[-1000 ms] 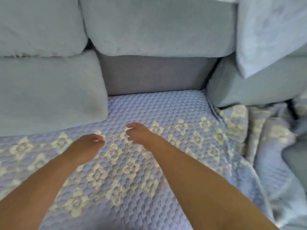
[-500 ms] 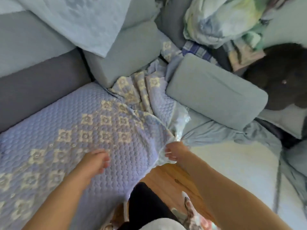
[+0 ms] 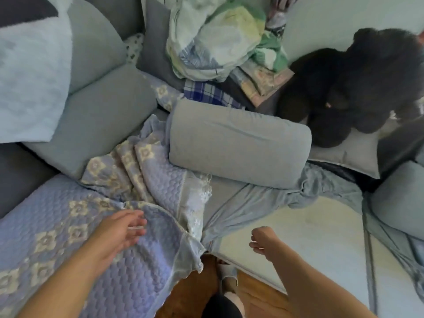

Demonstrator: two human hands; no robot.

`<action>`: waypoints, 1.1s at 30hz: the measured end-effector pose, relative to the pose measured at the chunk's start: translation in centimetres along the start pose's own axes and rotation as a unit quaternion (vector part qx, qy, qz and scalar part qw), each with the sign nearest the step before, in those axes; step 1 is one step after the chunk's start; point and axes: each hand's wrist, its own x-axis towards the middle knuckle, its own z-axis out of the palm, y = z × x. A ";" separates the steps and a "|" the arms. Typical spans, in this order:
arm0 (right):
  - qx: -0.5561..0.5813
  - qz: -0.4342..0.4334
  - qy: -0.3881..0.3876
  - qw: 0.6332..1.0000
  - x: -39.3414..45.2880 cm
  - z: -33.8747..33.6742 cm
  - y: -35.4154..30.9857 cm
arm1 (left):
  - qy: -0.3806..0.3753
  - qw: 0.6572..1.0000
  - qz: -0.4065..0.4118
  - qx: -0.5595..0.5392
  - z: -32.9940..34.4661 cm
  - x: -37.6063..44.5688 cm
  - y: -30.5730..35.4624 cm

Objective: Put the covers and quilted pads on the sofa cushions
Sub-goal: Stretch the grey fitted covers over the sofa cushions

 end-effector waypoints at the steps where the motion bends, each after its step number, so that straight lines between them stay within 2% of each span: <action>1: -0.012 -0.005 0.002 1.000 2.2 -0.9 -1.8 | -0.005 1.000 -0.010 -0.008 2.7 1.2 0.5; 5: -0.086 -0.051 -0.003 0.995 9.9 -4.4 -10.5 | -0.001 0.996 -0.094 -0.008 12.1 5.8 1.8; 8: -0.147 -0.206 0.089 0.963 12.4 -8.4 -19.0 | -0.022 0.989 -0.141 0.030 17.7 8.6 4.6; 10: -0.153 -0.298 0.148 0.931 14.2 -11.1 -25.5 | -0.016 0.991 -0.120 0.054 20.7 11.0 7.3; 13: -0.207 -0.420 0.199 0.861 18.3 -14.3 -35.6 | -0.011 0.991 -0.079 0.104 23.7 14.6 11.1; 14: -0.253 -0.430 0.199 0.844 19.9 -15.2 -38.3 | -0.008 0.990 -0.069 0.119 24.5 15.6 12.0; 16: -0.357 -0.392 0.183 0.828 23.4 -16.5 -41.6 | -0.005 0.987 -0.055 0.152 25.6 16.7 13.4; 18: -0.425 -0.322 0.142 0.834 26.0 -17.1 -42.2 | -0.010 0.982 -0.050 0.184 26.4 16.9 14.3; 20: -0.452 -0.295 0.118 0.833 26.6 -16.8 -41.3 | -0.014 0.977 -0.047 0.206 26.8 16.6 14.6; 23: -0.446 -0.372 0.158 0.799 24.5 -16.0 -36.7 | -0.001 0.974 -0.039 0.225 26.9 15.8 14.1; 27: -0.385 -0.496 0.244 0.739 19.4 -16.0 -26.1 | 0.058 0.965 0.013 0.255 27.4 14.9 13.2; 28: -0.382 -0.507 0.246 0.732 18.6 -15.9 -24.0 | 0.086 0.953 0.045 0.287 27.5 14.7 12.9; 29: -0.389 -0.513 0.244 0.725 17.9 -15.7 -22.3 | 0.116 0.924 0.099 0.351 27.4 14.5 12.8; 31: -0.411 -0.517 0.241 0.711 17.0 -15.1 -20.1 | 0.153 0.803 0.264 0.512 27.0 14.8 12.8; 33: -0.411 -0.527 0.254 0.699 16.6 -14.2 -18.9 | 0.090 0.696 0.391 0.596 26.6 16.4 13.0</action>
